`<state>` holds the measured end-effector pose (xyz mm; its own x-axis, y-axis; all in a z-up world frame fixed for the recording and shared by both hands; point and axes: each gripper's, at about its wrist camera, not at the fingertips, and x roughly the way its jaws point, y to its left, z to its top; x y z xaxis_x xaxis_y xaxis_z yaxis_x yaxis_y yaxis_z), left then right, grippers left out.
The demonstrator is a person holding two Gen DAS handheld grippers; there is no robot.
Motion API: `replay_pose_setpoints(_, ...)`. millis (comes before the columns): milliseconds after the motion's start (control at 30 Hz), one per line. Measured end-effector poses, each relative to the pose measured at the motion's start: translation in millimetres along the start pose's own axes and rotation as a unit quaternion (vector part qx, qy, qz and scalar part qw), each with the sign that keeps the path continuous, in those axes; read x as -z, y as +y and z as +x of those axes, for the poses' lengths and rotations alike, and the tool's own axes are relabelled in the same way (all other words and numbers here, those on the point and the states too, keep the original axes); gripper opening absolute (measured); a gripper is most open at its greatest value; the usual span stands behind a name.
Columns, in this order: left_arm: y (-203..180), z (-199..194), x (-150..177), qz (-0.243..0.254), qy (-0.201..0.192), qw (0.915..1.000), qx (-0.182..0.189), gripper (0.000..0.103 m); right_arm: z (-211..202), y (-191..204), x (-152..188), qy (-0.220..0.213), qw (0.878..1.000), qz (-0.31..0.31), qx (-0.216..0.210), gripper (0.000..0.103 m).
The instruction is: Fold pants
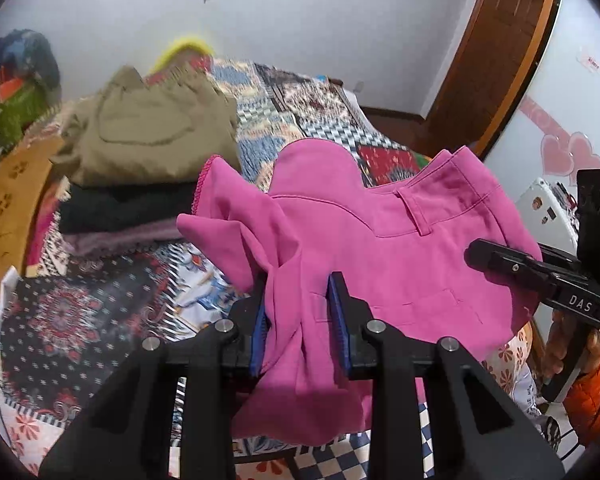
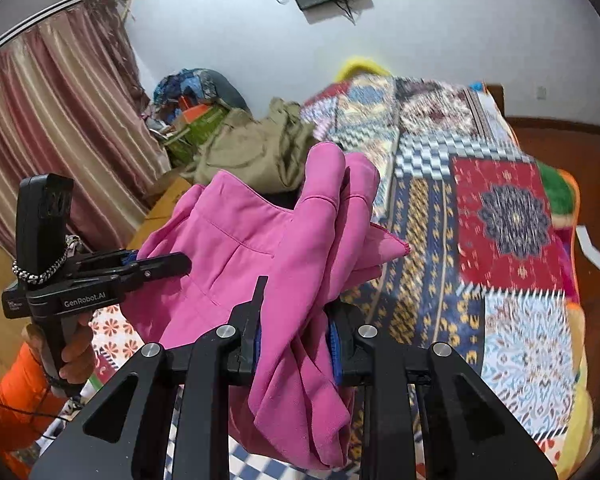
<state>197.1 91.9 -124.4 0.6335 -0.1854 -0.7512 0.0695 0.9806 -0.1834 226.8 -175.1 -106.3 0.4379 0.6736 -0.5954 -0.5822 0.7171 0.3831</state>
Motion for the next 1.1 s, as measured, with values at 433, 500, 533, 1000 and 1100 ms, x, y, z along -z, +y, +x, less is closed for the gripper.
replay_pose_setpoints(433, 42.0, -49.3, -44.8, -0.022, -0.076, 0.9964, -0.029, 0.028, 17.1, 45.1, -59.4, -0.053, 0.997, -0.043, -0.026, 0.022)
replay_pose_setpoints(500, 53.0, -53.0, -53.5, -0.026, -0.087, 0.9953, -0.034, 0.028, 24.9, 50.2, -68.5, -0.057, 0.997, -0.046, -0.033, 0.022)
replay_pose_setpoints(533, 60.3, -54.8, -58.8, -0.03, -0.091, 0.9947, -0.036, 0.027, 29.7, 52.9, -73.9, -0.059, 0.996, -0.047, -0.037, 0.022)
replay_pose_setpoints(1000, 139.4, -39.4, -112.3, -0.068, -0.116, 0.989, -0.062, 0.013, 100.6, 84.4, -143.5, -0.098, 0.99, -0.077, -0.061, 0.021)
replay_pose_setpoints(1100, 151.8, -34.3, -121.0, -0.069, -0.12, 0.9875, -0.075, 0.013, 115.2, 87.5, -157.1, -0.105, 0.989, -0.08, -0.066, 0.02)
